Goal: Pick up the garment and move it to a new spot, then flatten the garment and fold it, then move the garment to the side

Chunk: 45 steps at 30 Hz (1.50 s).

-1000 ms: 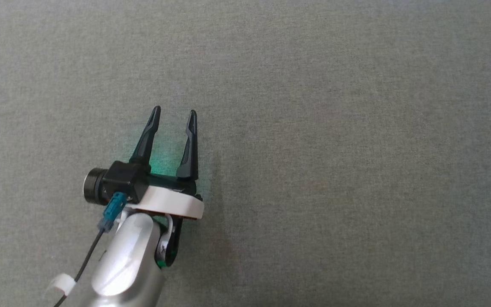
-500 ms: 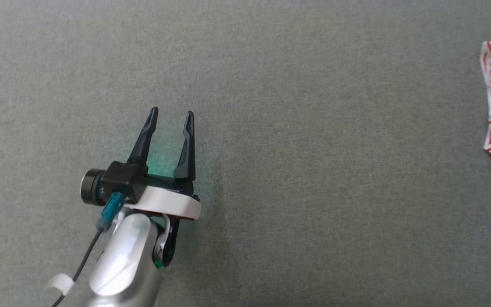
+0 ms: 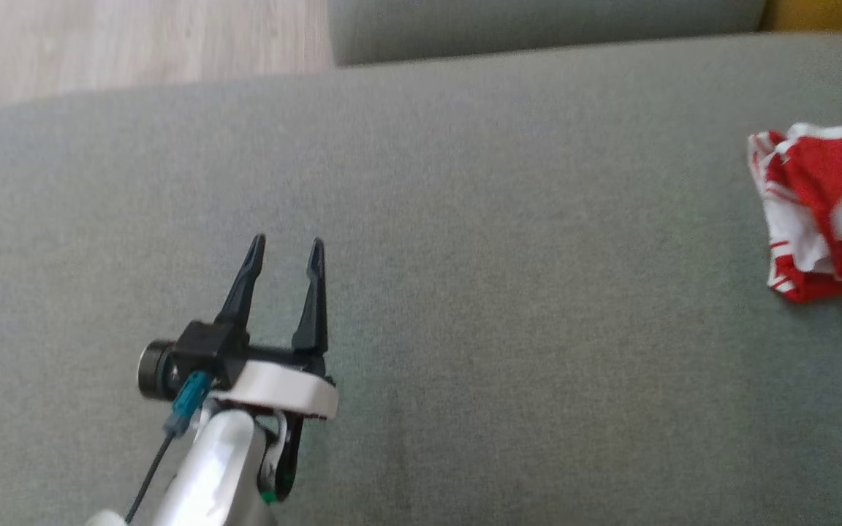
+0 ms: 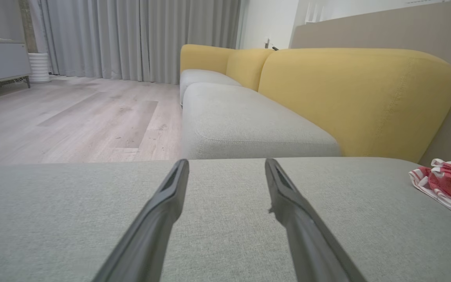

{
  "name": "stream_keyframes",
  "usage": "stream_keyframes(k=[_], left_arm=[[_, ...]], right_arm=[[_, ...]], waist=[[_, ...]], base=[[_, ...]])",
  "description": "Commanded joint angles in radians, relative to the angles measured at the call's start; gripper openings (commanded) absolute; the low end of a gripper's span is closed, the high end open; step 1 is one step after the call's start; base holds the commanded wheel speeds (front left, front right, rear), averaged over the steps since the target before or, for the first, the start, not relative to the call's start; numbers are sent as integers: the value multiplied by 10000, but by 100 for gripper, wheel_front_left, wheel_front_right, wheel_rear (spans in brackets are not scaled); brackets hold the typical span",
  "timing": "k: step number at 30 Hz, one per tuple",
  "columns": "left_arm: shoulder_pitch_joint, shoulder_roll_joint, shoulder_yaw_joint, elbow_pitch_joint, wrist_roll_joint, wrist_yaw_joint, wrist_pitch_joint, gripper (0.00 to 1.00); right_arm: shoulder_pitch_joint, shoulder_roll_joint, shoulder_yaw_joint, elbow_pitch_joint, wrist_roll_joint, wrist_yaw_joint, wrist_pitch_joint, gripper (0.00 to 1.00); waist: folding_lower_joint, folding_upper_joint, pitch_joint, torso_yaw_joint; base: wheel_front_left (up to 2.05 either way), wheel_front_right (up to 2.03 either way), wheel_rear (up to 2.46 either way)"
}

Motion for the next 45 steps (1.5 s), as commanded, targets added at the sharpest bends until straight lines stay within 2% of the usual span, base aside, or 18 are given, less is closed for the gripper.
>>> stream_keyframes(k=[1, 8, 11, 14, 22, 45], left_arm=[[-110, 83, 438, -357, 16, 49, -94, 100], [515, 83, 669, -807, -188, 95, -94, 100], [744, 83, 751, -990, -285, 136, -94, 100], [971, 83, 789, -1113, -404, 178, -94, 100], [1354, 83, 814, -1147, -505, 230, -94, 100], [1407, 83, 1151, -933, -1190, 288, -94, 100]], right_arm=[[31, 128, -31, -594, 112, -9, -186, 100], [1912, 2299, 2, -2397, 697, -9, -1175, 100], [2740, 2954, 59, -2543, 814, -9, -1622, 100], [3485, 3279, 155, -2433, 882, -9, -1944, 100], [4540, 3430, 380, -2086, 1152, -9, -2218, 100], [4713, 3434, 593, -2579, 1381, -9, -2232, 100]], waist=[[2, 0, -476, -39], [2, 0, -1099, 60], [2, 0, -1191, 115], [2, 0, -1233, 155], [2, 0, -1275, 200], [2, 0, -1245, 153]], base=[[0, 0, 0], [0, 0, 0], [0, 0, 0], [0, 0, 0], [0, 0, 0], [0, 0, 0]])
